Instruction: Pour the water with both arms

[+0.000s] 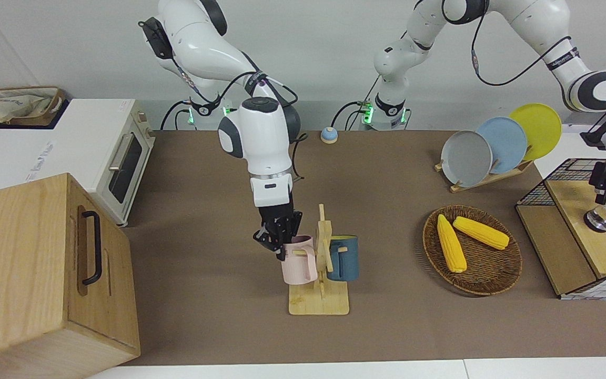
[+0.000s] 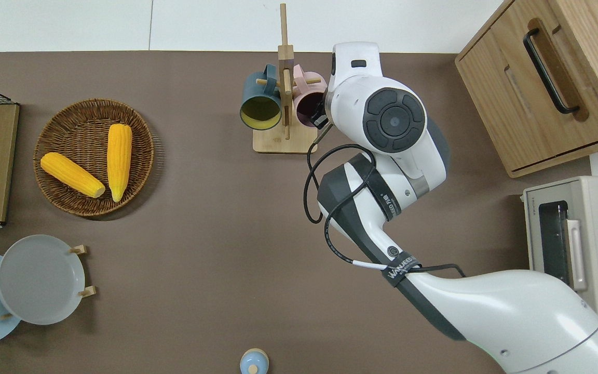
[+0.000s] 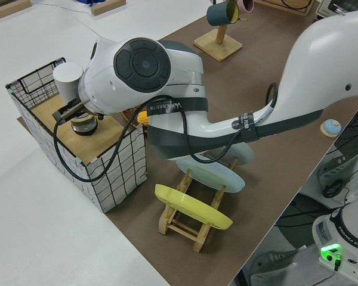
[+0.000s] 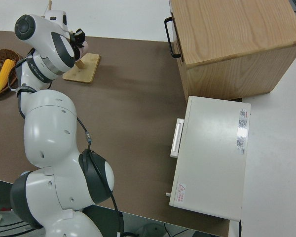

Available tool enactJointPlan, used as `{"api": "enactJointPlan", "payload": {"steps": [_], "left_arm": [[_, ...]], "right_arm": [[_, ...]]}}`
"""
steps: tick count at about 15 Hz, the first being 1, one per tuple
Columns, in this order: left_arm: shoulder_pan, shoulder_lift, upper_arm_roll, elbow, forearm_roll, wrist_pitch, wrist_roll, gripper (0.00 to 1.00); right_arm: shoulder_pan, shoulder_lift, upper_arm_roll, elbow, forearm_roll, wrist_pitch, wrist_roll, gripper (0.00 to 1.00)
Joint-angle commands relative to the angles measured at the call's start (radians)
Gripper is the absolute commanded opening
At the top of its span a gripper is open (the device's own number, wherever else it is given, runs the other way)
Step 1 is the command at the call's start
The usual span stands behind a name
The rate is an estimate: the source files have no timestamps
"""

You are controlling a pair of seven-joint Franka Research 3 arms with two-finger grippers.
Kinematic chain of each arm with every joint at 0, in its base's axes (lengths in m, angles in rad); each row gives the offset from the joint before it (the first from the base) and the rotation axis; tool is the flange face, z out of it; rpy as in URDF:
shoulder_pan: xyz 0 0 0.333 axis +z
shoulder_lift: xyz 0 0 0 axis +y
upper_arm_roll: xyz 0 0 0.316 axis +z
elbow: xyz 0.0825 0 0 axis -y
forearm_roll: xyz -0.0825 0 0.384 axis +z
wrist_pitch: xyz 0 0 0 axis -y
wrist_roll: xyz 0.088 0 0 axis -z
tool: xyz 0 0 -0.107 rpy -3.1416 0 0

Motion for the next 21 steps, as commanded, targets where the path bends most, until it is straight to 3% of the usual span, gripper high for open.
{"api": "enactJointPlan", "payload": {"steps": [1,10,13,18,21], "left_arm": [[-0.005,0.025,-0.006,0.027,-0.032,0.026,0.021,1.0],[-0.005,0.048,-0.01,0.05,-0.032,0.052,0.017,0.99],[-0.005,0.048,-0.01,0.052,-0.032,0.052,0.013,0.91],[-0.007,0.046,-0.01,0.052,-0.032,0.052,-0.009,0.54],[-0.008,0.045,-0.01,0.052,-0.032,0.052,-0.018,0.16]], "right_arm": [[0.003,0.015,-0.003,0.022,-0.012,0.007,0.008,0.15],[0.0,0.015,-0.006,0.023,-0.01,0.007,0.086,0.086],[-0.003,0.015,-0.006,0.022,-0.01,0.005,0.088,0.079],[-0.004,0.014,-0.003,0.022,-0.009,0.002,0.092,0.065],[-0.009,0.009,-0.004,0.022,0.008,-0.007,0.091,0.065]]}}
